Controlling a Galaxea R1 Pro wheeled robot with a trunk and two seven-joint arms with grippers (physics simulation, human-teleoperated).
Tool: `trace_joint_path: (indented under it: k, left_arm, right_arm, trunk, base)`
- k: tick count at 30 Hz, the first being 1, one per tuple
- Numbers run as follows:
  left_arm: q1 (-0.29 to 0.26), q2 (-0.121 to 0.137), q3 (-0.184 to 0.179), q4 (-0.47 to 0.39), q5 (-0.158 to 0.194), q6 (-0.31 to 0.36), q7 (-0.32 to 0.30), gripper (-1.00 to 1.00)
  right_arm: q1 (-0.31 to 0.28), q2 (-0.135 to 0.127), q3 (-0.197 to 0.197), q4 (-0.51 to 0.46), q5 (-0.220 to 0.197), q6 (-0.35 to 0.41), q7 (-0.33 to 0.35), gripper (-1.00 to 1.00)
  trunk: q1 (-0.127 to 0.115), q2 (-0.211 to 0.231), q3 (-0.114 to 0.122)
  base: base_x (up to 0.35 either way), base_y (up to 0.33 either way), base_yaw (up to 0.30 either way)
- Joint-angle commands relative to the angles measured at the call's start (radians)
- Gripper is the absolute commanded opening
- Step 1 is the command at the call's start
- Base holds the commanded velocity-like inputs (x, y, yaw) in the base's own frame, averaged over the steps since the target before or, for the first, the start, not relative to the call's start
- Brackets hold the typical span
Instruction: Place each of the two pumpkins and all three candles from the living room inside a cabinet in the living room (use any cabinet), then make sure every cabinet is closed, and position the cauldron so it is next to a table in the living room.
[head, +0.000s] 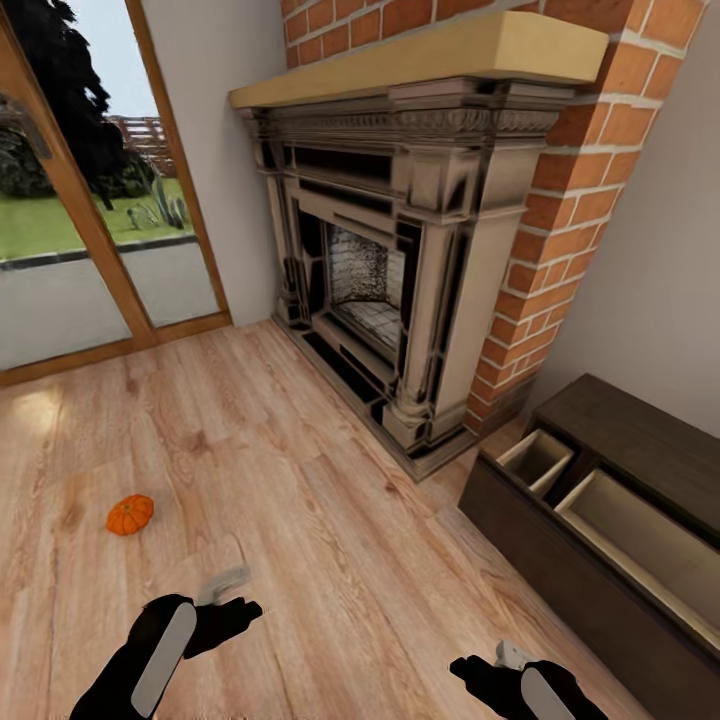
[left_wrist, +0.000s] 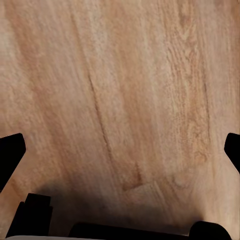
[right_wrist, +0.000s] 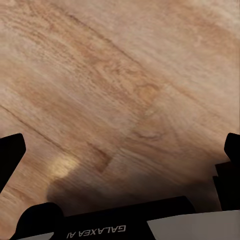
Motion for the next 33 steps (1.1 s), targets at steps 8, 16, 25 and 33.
trace_joint_path:
  k: [8, 16, 25, 33]
  left_arm:
    - [-0.001, 0.0, 0.0, -0.001, 0.01, 0.004, 0.008, 1.0]
    - [-0.001, 0.0, 0.0, -0.001, 0.01, 0.004, 0.008, 1.0]
    - [-0.001, 0.0, 0.001, -0.001, 0.009, 0.004, 0.008, 1.0]
    - [-0.001, 0.0, 0.001, 0.0, 0.009, 0.003, 0.008, 1.0]
  right_arm:
    - [0.0, -0.001, 0.005, -0.002, -0.011, 0.001, -0.01, 1.0]
    - [0.0, -0.001, 0.005, -0.002, -0.011, 0.001, -0.01, 1.0]
    - [0.0, 0.004, 0.005, 0.0, -0.011, 0.0, -0.009, 1.0]
    - [0.0, 0.006, 0.005, 0.004, -0.011, -0.001, -0.01, 1.0]
  trunk:
    - [0.0, 0.0, -0.001]
    - [0.0, 0.0, -0.001]
    - [0.0, 0.0, -0.001]
    - [0.0, 0.0, -0.001]
  base:
    - [0.0, 0.0, 0.29]
    - [0.0, 0.0, 0.29]
    - [0.0, 0.0, 0.29]
    - [0.0, 0.0, 0.29]
